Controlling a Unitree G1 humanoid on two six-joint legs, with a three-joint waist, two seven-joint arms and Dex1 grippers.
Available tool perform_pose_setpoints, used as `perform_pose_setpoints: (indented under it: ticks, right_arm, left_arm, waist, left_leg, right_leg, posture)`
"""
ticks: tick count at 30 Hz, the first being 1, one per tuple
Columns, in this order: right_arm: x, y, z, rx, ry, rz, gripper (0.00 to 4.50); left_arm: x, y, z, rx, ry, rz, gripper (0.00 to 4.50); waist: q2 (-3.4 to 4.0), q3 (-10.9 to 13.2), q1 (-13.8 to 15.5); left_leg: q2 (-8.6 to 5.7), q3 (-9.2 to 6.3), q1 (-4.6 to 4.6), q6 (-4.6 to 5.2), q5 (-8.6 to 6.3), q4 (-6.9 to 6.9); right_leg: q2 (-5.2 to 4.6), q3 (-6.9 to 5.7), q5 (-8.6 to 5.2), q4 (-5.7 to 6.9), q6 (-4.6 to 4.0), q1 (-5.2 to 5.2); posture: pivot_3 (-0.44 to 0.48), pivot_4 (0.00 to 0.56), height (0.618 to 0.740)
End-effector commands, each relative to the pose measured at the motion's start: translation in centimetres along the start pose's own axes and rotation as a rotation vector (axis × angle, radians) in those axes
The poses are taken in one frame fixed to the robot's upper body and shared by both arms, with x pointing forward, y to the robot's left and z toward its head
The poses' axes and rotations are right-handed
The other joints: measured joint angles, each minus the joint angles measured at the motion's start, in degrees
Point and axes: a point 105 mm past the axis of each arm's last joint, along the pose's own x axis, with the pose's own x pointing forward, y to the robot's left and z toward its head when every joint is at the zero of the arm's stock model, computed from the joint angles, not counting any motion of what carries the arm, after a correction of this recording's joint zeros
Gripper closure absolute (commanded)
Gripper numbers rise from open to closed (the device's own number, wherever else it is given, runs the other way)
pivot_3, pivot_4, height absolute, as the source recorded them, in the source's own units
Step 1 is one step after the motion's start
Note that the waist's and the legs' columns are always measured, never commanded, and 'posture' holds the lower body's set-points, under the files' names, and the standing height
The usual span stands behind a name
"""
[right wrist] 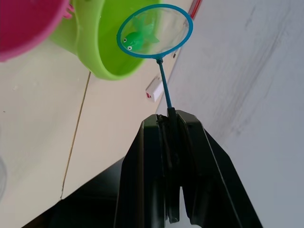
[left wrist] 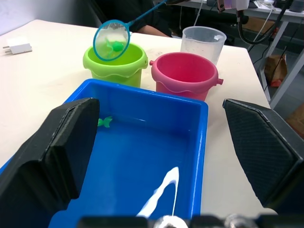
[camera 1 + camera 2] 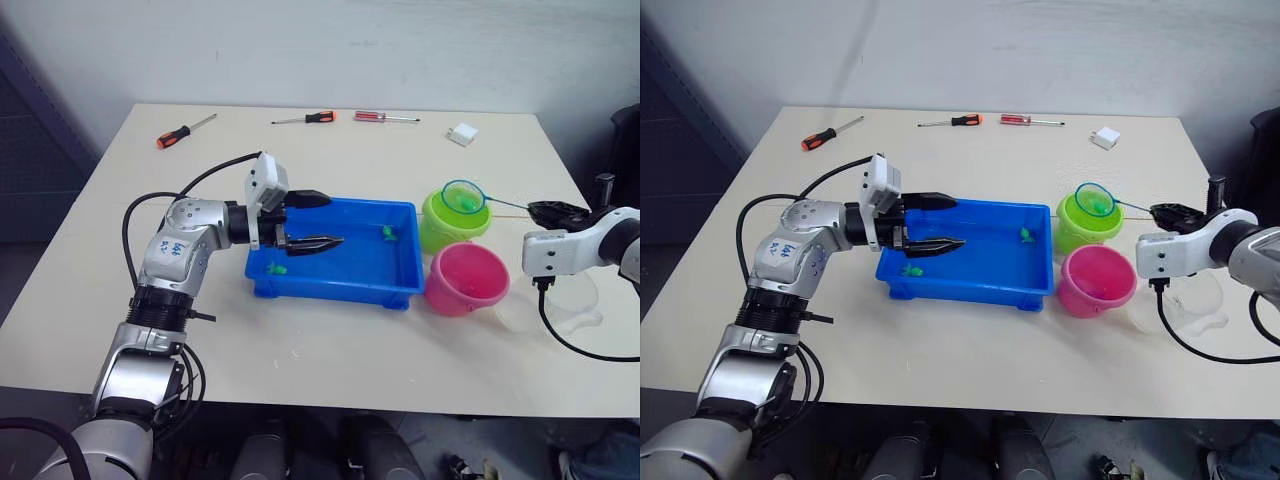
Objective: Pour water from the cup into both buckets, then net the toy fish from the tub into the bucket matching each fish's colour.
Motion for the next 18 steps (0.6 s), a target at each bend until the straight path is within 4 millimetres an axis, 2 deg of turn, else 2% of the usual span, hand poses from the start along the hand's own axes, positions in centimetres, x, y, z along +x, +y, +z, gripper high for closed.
perform_pose_setpoints:
  ticks: [1, 2, 3, 6, 10, 13, 15, 17, 18]
  right_arm:
    - [-1.0, -3.5, -2.6, -0.002, 0.115, -0.154, 4.5]
    - [-1.1, -4.0, -2.9, -0.015, 0.127, -0.166, 4.5]
    - [-0.9, -3.5, -2.4, -0.025, 0.1, -0.133, 4.5]
    - [0.0, -1.0, -0.2, -0.017, -0.002, -0.035, 4.5]
    - [0.1, 0.3, 0.0, -0.005, -0.015, 0.025, 4.5]
    - [0.1, -0.6, -0.2, -0.01, 0.007, -0.032, 4.5]
    - [-0.4, -2.7, -1.7, 0.015, 0.077, -0.122, 4.5]
    - [-0.3, -2.5, -1.6, -0.001, 0.059, -0.1, 4.5]
    - [0.0, -1.5, -0.8, 0.004, 0.027, -0.071, 4.5]
  left_arm:
    - [0.0, 0.3, 1.3, 0.051, -0.017, 0.0, 0.01]
    - [0.0, 0.4, 1.3, 0.051, -0.018, 0.001, 0.01]
    - [0.0, 0.4, 1.3, 0.05, -0.019, 0.001, 0.01]
    - [0.0, 0.4, 1.3, 0.052, -0.019, 0.0, 0.01]
    - [0.1, 0.5, 1.3, 0.053, -0.019, 0.0, 0.01]
    - [0.1, 0.4, 1.3, 0.055, -0.015, -0.002, 0.01]
    - [0.0, 0.6, 1.3, 0.057, -0.013, 0.005, 0.01]
    - [-0.2, 0.7, 1.3, 0.057, -0.012, 0.007, 0.01]
    - [-0.2, 0.7, 1.3, 0.058, -0.011, 0.007, 0.01]
  waist:
    - [0.0, 0.0, -0.1]
    - [0.0, 0.0, -0.1]
    - [0.01, 0.0, -0.1]
    - [0.0, 0.0, 0.0]
    - [0.0, 0.0, 0.0]
    - [0.0, 0.0, -0.1]
    - [0.0, 0.0, -0.2]
    - [0.02, 0.0, -0.2]
    - [0.02, 0.0, -0.1]
  left_leg:
    - [0.0, 0.01, 0.0, 0.0, 0.0, 0.01]
    - [0.0, 0.03, 0.0, 0.0, 0.0, 0.03]
    - [0.0, 0.05, 0.01, 0.0, 0.0, 0.03]
    - [0.03, -0.01, 0.04, -0.02, 0.01, -0.02]
    - [0.0, 0.04, -0.02, 0.0, 0.0, 0.04]
    - [-0.01, 0.05, 0.0, 0.02, 0.0, 0.08]
    - [0.0, 0.04, 0.03, 0.0, 0.01, 0.06]
    - [0.0, 0.05, 0.04, -0.01, 0.01, 0.06]
    - [0.0, 0.04, 0.04, -0.02, 0.02, 0.05]
  right_leg:
    - [0.0, 0.01, 0.0, 0.01, 0.0, 0.0]
    - [0.0, 0.03, 0.0, 0.03, 0.0, 0.0]
    - [0.0, 0.04, 0.0, 0.05, 0.0, 0.0]
    - [0.03, -0.03, 0.0, 0.03, -0.01, 0.0]
    - [0.0, 0.01, 0.0, 0.06, 0.0, 0.0]
    - [-0.01, 0.02, 0.0, 0.08, 0.0, 0.0]
    - [0.0, 0.02, 0.0, 0.1, 0.0, 0.0]
    - [0.0, 0.03, 0.0, 0.13, 0.0, 0.0]
    - [0.0, 0.02, 0.0, 0.12, 0.0, 0.0]
  posture:
    - [0.0, 0.15, 0.74]
    - [0.0, 0.15, 0.74]
    - [0.0, 0.15, 0.74]
    - [0.0, 0.15, 0.74]
    - [0.0, 0.15, 0.74]
    - [0.0, 0.15, 0.74]
    - [0.0, 0.15, 0.74]
    - [0.0, 0.15, 0.74]
    - [0.0, 0.15, 0.74]
